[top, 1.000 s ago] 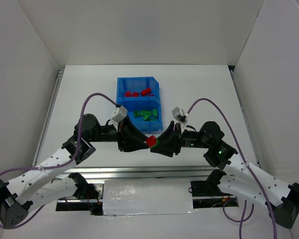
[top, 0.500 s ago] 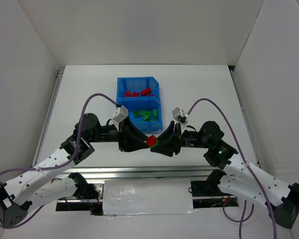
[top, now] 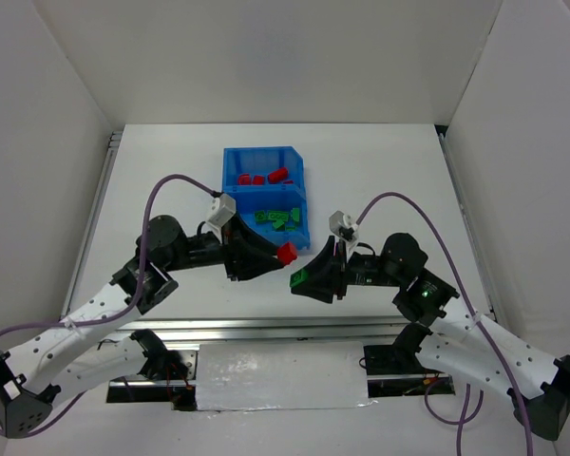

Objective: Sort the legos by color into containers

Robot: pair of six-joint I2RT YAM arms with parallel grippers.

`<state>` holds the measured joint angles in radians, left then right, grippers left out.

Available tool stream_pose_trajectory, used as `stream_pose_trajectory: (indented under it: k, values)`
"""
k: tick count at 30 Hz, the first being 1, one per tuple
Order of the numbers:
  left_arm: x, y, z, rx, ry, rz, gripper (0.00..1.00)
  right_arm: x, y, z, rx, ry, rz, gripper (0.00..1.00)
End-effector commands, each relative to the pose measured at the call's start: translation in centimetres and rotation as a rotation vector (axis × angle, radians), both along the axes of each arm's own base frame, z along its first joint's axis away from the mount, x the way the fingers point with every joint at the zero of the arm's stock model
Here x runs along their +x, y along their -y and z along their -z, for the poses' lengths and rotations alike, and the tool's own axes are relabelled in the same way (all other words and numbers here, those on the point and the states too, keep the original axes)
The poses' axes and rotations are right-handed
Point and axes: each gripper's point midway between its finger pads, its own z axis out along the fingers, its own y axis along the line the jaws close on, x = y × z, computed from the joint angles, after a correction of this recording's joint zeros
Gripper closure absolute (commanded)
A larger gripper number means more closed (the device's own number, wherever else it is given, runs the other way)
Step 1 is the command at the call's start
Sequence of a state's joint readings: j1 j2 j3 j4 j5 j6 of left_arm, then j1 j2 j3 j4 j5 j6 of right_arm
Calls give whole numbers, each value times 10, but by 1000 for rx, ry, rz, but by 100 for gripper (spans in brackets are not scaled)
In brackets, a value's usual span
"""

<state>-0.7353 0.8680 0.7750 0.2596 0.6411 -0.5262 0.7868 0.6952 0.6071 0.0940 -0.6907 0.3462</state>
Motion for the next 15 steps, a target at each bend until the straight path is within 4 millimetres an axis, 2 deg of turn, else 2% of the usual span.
stream_pose_trajectory:
  k: [1, 2, 3, 4, 5, 6, 7, 8, 9, 10, 11, 12, 13, 14, 15]
  values:
    - [12, -6, -35, -83, 97, -87, 100, 3, 4, -5, 10, 36, 31, 100]
    - [20, -7, -34, -74, 93, -131, 100, 5, 4, -6, 9, 34, 43, 100]
    - [46, -13, -26, -40, 55, -275, 100, 11, 7, -4, 0, 23, 89, 100]
    - [61, -19, -32, -31, 60, -363, 100, 15, 8, -5, -2, 16, 117, 100]
    - [78, -24, -30, -8, 42, -452, 100, 17, 10, -6, -1, 11, 141, 100]
    - [101, -25, -8, 77, -16, -548, 100, 30, 15, -6, -4, -5, 228, 100]
    - [133, -44, -21, 80, -19, -739, 100, 36, 18, -5, -5, -40, 276, 100]
    - [160, -44, 2, 157, -64, -833, 100, 41, 22, -7, 4, -50, 319, 100]
    - [179, -52, 13, 207, -94, -918, 100, 48, 26, -4, -6, -81, 373, 100]
    - [202, -67, 2, 205, -98, -1017, 100, 64, 34, -7, 10, -125, 486, 100]
    - [218, -68, 8, 233, -116, -1044, 100, 70, 37, -5, 7, -150, 530, 100]
    - [246, -71, 41, 319, -166, -1087, 100, 75, 41, -1, -9, -178, 574, 100]
    - [264, -73, 28, 298, -167, -1123, 100, 83, 46, -3, 1, -206, 633, 100]
    - [286, -67, 62, 379, -210, -1132, 100, 86, 46, -1, -8, -220, 651, 100]
    - [303, -76, 73, 409, -238, -1164, 100, 87, 48, 1, -17, -227, 662, 100]
